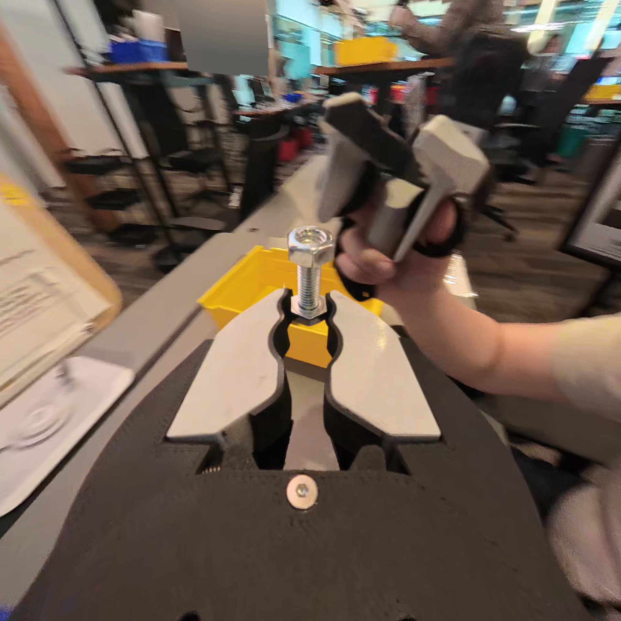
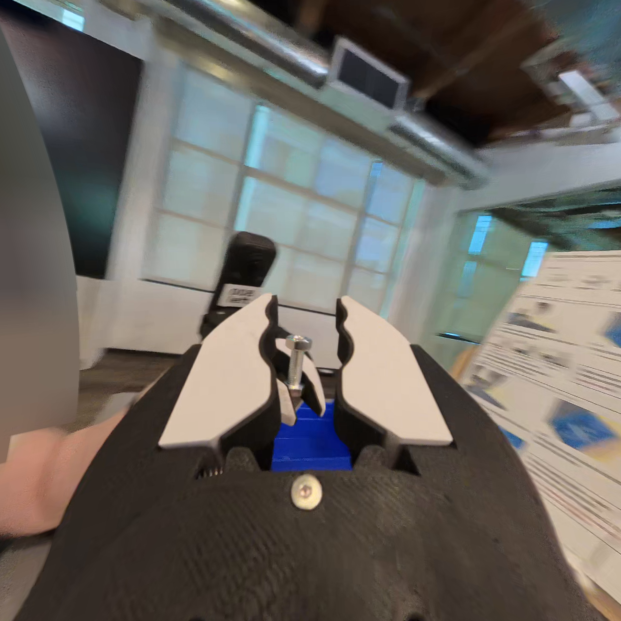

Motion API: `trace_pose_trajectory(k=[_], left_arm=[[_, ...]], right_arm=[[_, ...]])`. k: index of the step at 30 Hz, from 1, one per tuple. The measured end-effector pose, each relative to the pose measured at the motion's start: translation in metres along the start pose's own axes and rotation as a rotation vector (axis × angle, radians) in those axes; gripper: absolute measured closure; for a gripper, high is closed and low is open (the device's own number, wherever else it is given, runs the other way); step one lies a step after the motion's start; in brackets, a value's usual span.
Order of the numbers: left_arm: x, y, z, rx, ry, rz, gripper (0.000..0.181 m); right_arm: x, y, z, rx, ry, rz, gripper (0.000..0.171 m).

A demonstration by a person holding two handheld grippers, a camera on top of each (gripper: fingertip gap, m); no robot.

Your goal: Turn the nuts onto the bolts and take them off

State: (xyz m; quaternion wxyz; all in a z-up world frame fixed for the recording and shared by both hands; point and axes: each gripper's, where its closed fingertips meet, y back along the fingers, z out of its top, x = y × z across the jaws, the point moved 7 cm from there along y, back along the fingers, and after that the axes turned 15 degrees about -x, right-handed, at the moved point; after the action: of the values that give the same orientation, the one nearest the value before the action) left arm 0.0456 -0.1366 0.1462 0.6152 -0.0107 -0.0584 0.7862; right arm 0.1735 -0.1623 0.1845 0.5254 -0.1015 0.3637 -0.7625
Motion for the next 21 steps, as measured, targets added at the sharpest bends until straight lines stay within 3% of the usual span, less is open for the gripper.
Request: trace_pose_trajectory(k=[3,8,12,15,21], left_arm=[[0.013,0.002,-0.003,0.003,-0.073,0.153,0.164],[0.009,-0.002,-0.005,0.026,-0.127,0.184,0.164],[0.005,-0.005,-0.006,0.045,-0.152,0.169,0.164],[-0.001,-0.004,-0.005,0.07,-0.135,0.067,0.163],[-0.042,-0.001,-0.004,0.096,0.022,-0.405,0.163]], right_arm=[[0.005,-0.008,-0.018,0.133,0.138,-0.117,0.135],[0.012,-0.017,-0.045,0.255,0.166,-0.149,0.135],[0.014,-0.017,-0.046,0.265,0.119,-0.103,0.153],[0.015,-0.016,-0.042,0.312,0.026,0.016,0.152],[0.022,0.001,-0.021,0.236,-0.43,0.489,0.153]])
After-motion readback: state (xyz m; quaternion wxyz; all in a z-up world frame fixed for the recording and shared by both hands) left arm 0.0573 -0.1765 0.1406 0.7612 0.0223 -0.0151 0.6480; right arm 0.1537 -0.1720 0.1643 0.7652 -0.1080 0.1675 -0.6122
